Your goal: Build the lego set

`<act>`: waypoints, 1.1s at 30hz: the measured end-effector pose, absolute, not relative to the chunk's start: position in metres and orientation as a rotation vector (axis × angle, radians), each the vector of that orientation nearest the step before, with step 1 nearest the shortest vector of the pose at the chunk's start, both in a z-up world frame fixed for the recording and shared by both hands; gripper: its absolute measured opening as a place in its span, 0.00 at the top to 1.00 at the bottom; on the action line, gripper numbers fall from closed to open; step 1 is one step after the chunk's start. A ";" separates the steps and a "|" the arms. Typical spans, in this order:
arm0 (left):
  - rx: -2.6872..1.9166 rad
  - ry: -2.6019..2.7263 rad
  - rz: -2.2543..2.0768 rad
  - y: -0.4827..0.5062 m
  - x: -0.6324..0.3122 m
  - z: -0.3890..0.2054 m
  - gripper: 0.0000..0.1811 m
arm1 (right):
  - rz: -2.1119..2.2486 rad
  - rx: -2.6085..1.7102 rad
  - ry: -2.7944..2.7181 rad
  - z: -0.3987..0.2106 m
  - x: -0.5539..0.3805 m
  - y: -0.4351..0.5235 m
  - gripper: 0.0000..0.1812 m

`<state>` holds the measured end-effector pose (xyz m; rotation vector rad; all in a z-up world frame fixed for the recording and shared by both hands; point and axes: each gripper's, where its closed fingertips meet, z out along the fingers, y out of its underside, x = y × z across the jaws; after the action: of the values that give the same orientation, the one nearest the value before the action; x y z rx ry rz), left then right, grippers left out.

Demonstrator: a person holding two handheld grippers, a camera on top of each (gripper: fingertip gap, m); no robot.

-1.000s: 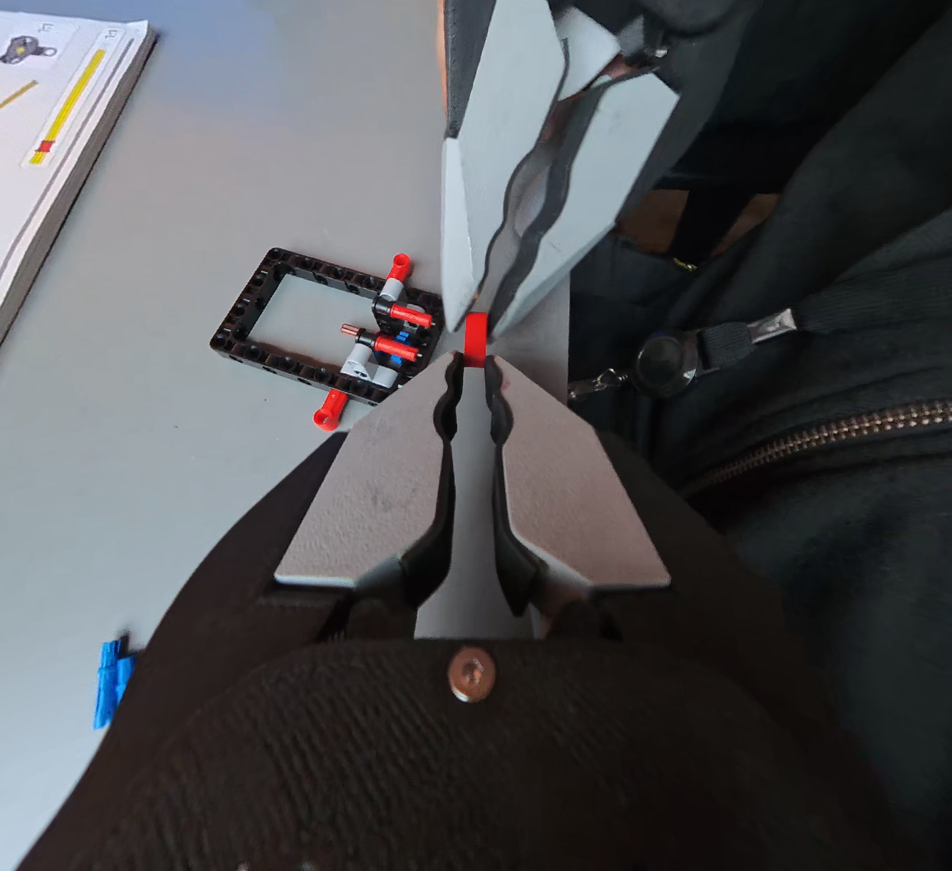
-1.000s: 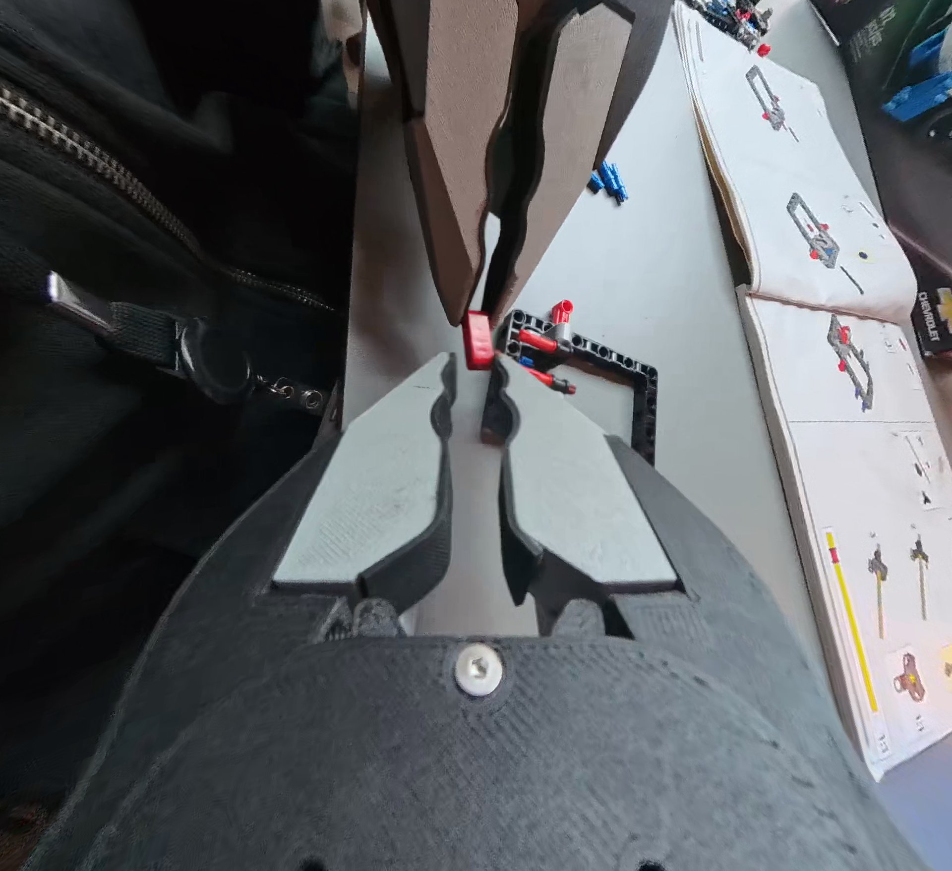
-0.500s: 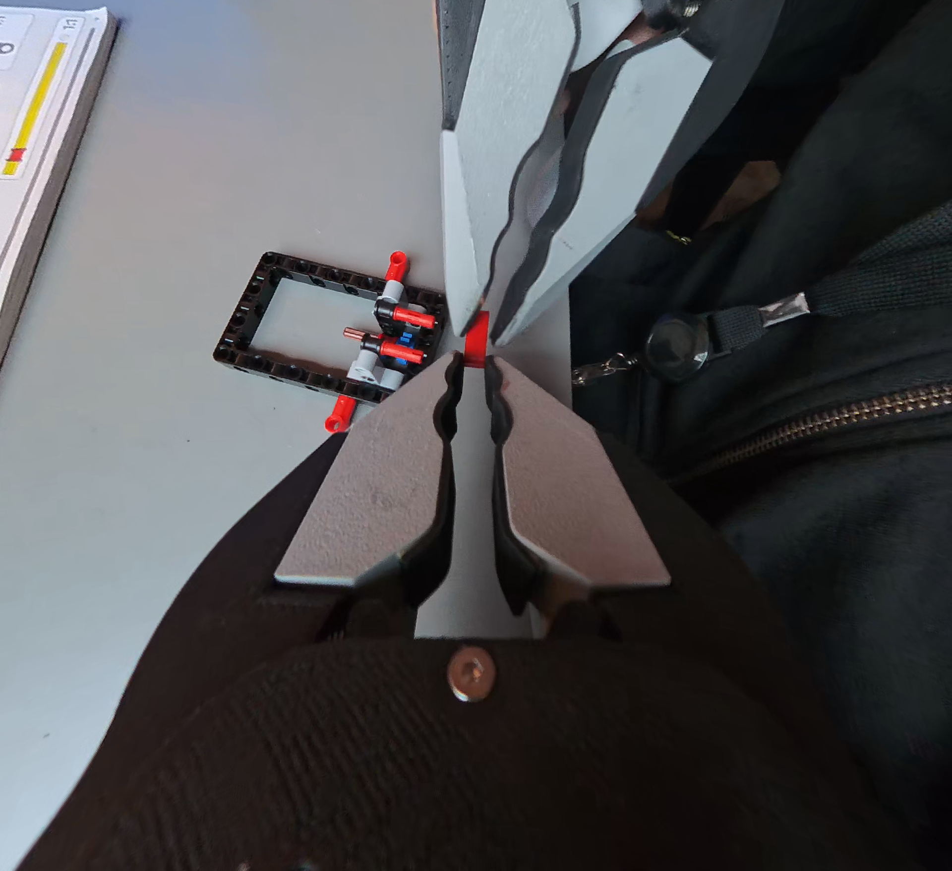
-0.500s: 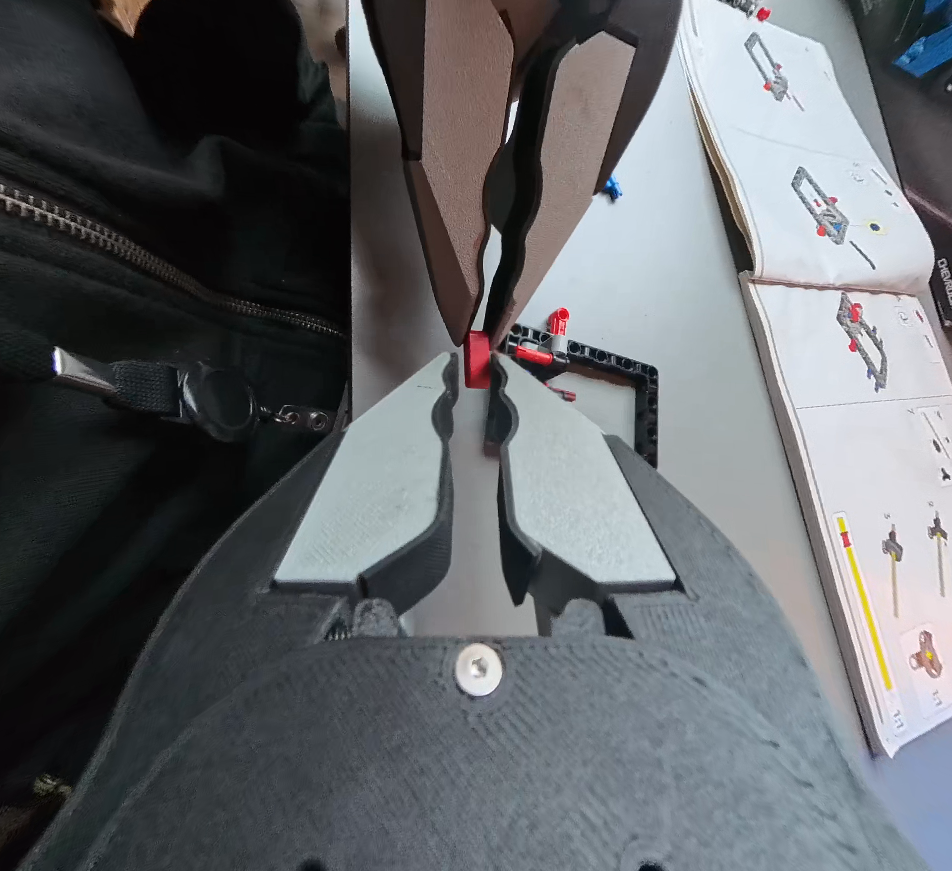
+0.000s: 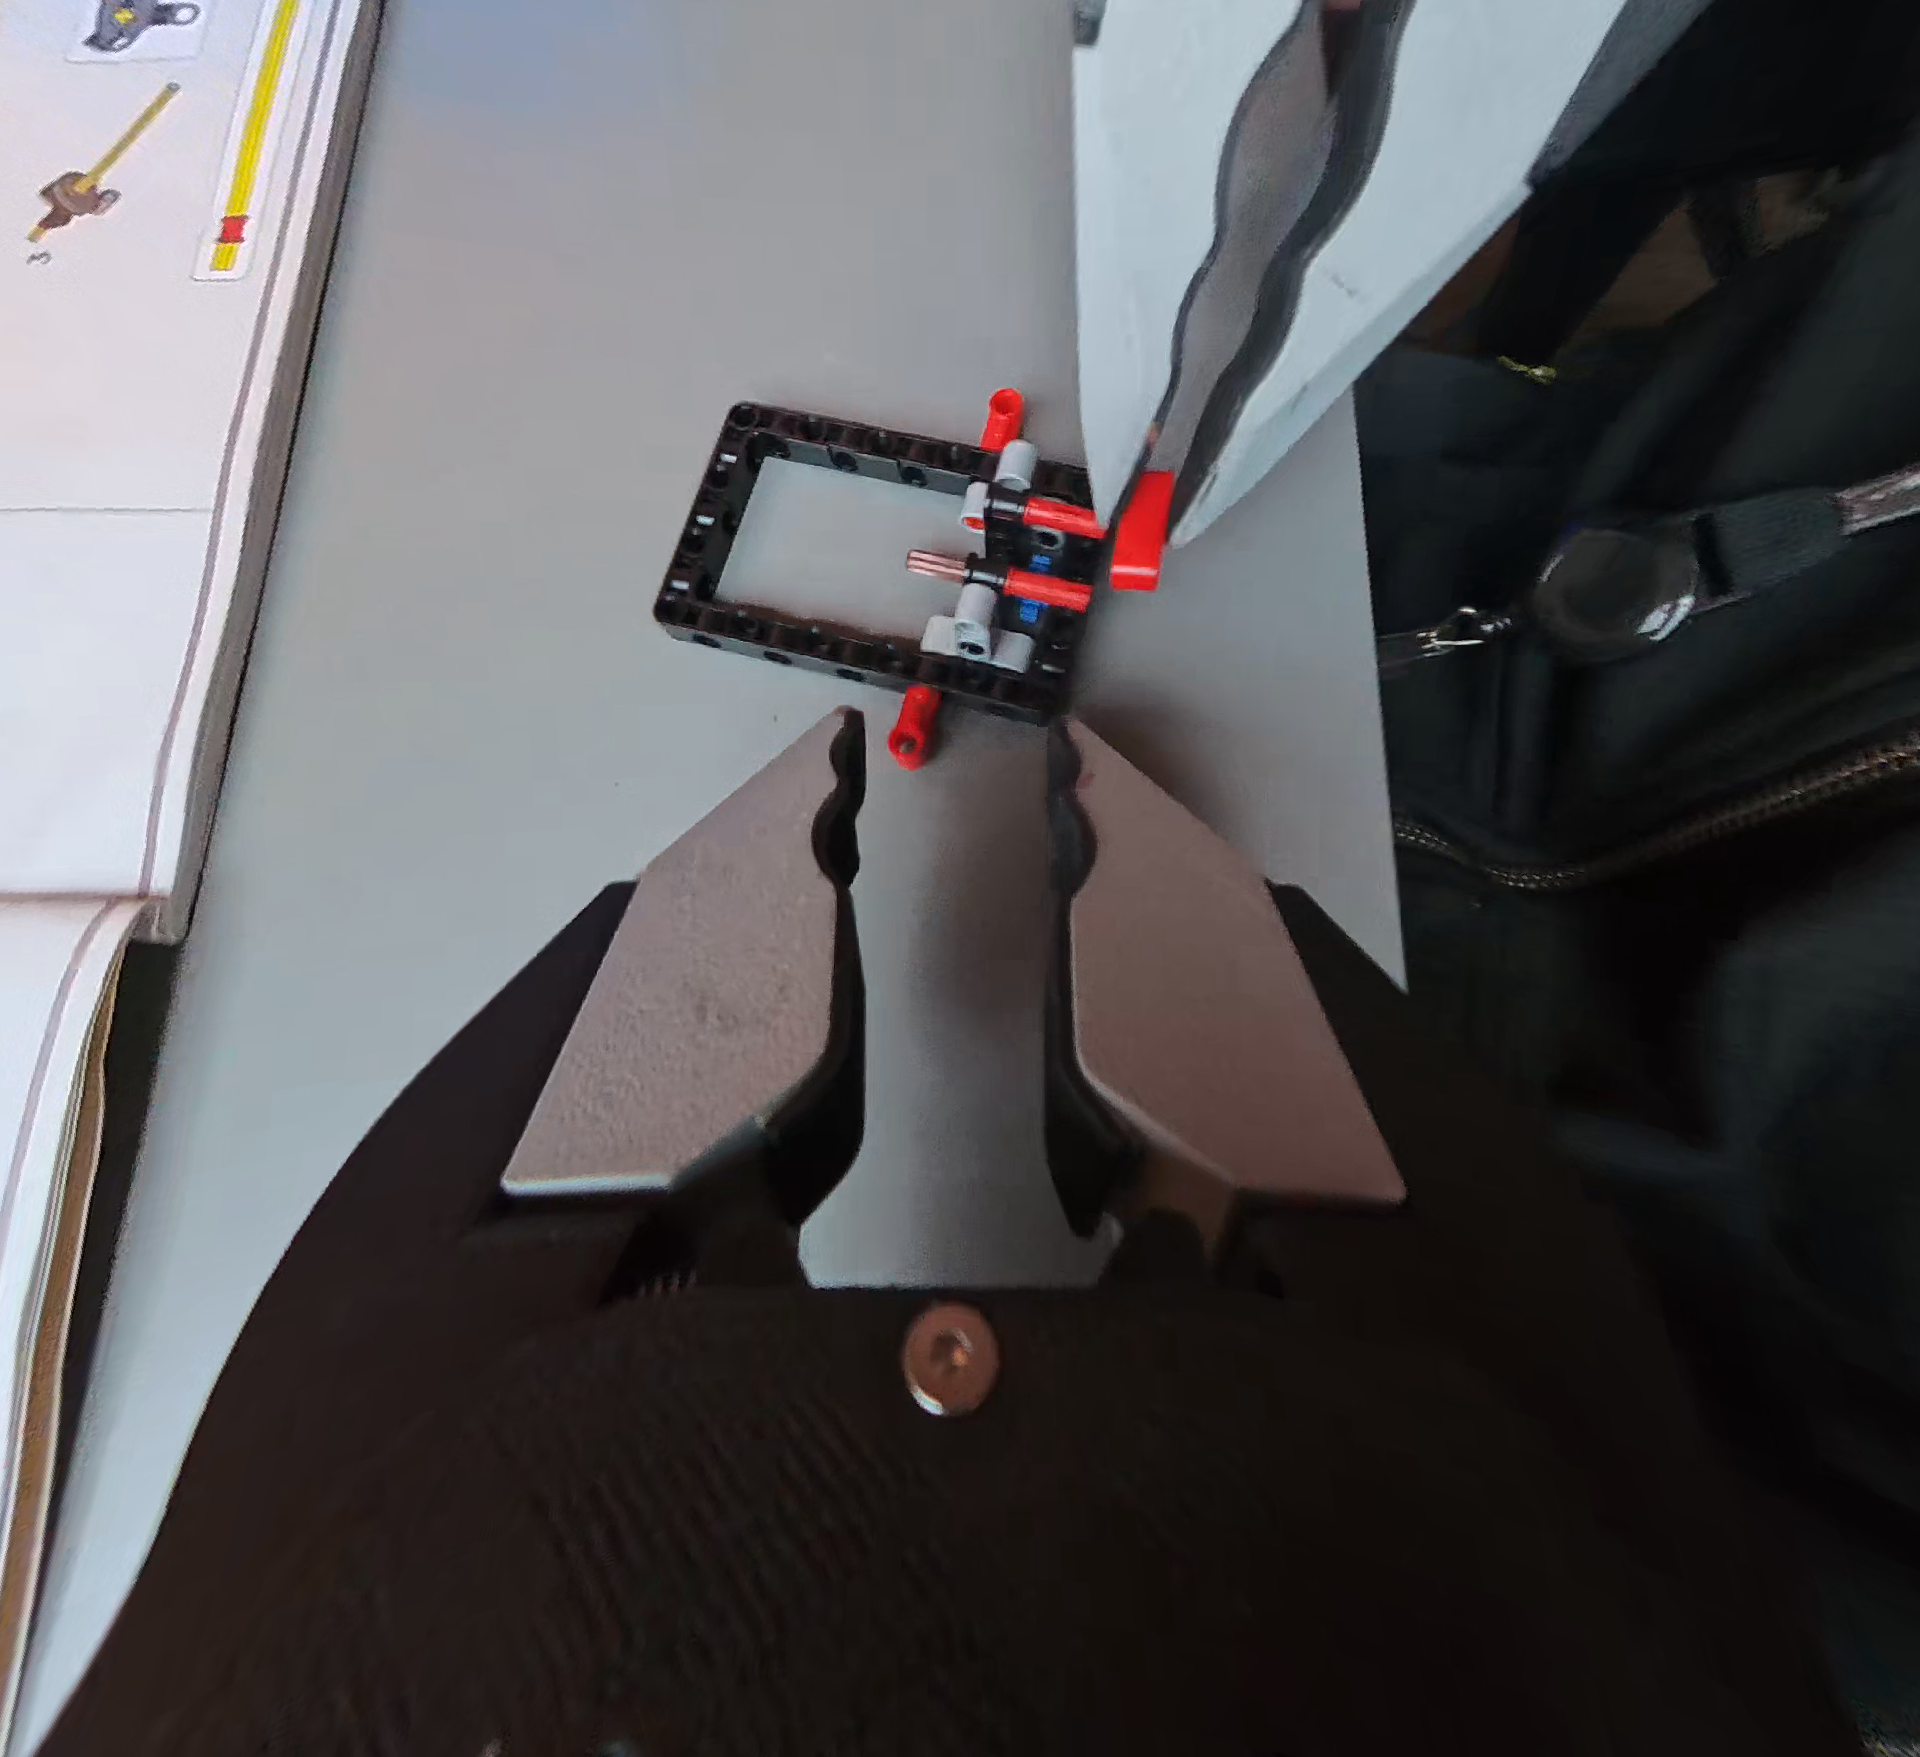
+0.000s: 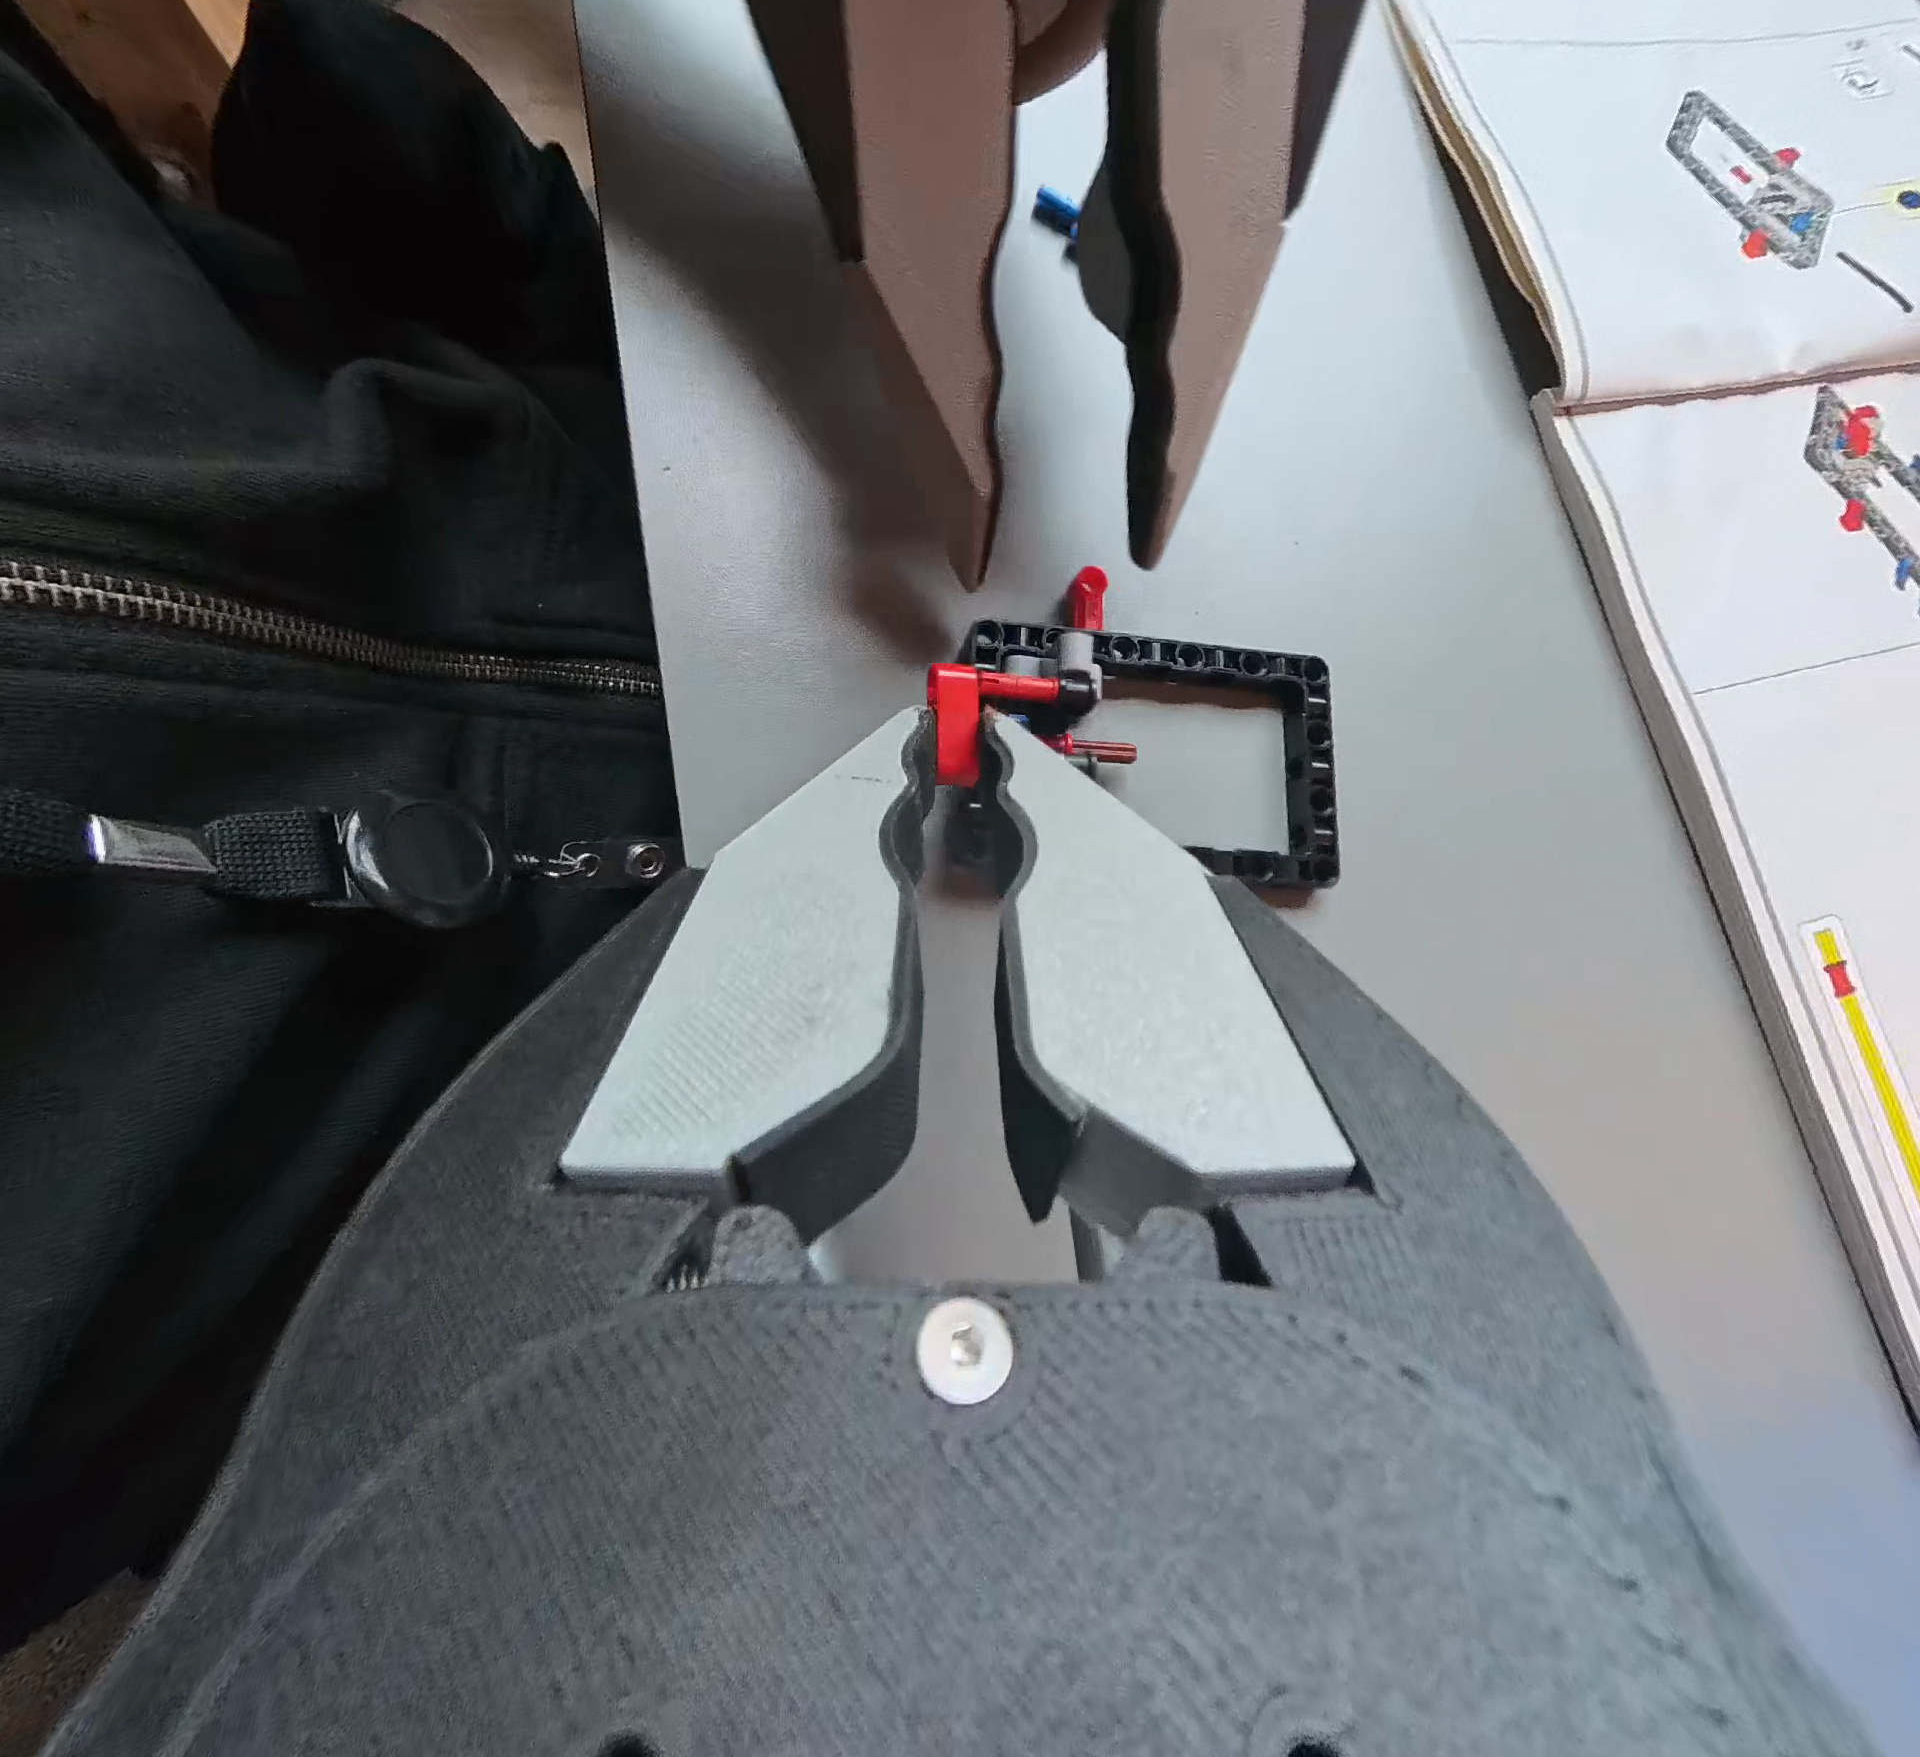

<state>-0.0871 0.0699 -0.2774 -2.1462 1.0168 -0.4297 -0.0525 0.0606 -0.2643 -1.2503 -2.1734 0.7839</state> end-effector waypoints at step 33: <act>-2.108 1.068 -0.690 0.078 -0.070 -0.281 0.91 | 0.475 -1.157 -2.200 -0.266 -0.049 0.058 0.97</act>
<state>-0.0700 0.0781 -0.2814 -2.1081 1.0678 -0.6902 -0.0487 0.0580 -0.2659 -1.1575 -2.1996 0.4748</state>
